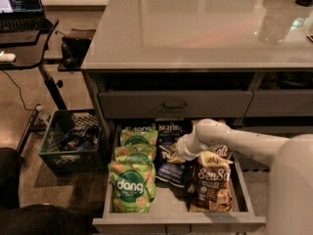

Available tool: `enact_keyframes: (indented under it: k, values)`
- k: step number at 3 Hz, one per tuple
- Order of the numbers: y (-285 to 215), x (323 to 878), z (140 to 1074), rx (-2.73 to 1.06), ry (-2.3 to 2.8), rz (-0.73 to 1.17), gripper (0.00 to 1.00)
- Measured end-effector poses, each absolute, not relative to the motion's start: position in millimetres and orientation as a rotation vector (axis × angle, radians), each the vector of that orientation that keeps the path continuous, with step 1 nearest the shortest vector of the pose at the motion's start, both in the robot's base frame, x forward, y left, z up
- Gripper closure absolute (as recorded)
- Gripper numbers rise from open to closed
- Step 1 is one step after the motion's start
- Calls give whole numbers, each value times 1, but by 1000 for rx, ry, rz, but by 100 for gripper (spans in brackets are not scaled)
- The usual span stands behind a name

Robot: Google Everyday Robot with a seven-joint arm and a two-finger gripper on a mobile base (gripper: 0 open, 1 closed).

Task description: Pick blue chip bag from middle drawer and place on counter

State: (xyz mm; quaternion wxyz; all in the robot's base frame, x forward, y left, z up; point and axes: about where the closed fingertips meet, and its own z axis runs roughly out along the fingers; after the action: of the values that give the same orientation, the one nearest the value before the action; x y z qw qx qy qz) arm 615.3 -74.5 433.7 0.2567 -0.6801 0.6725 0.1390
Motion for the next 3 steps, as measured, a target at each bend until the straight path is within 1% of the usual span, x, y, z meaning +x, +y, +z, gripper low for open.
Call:
enact_keyframes:
  k: [1, 2, 3]
  values:
    - [-79, 577, 469, -1819, 1785, 330, 100]
    - [-81, 554, 505, -1802, 1716, 324, 100]
    - [-89, 544, 545, -1788, 1648, 321, 100]
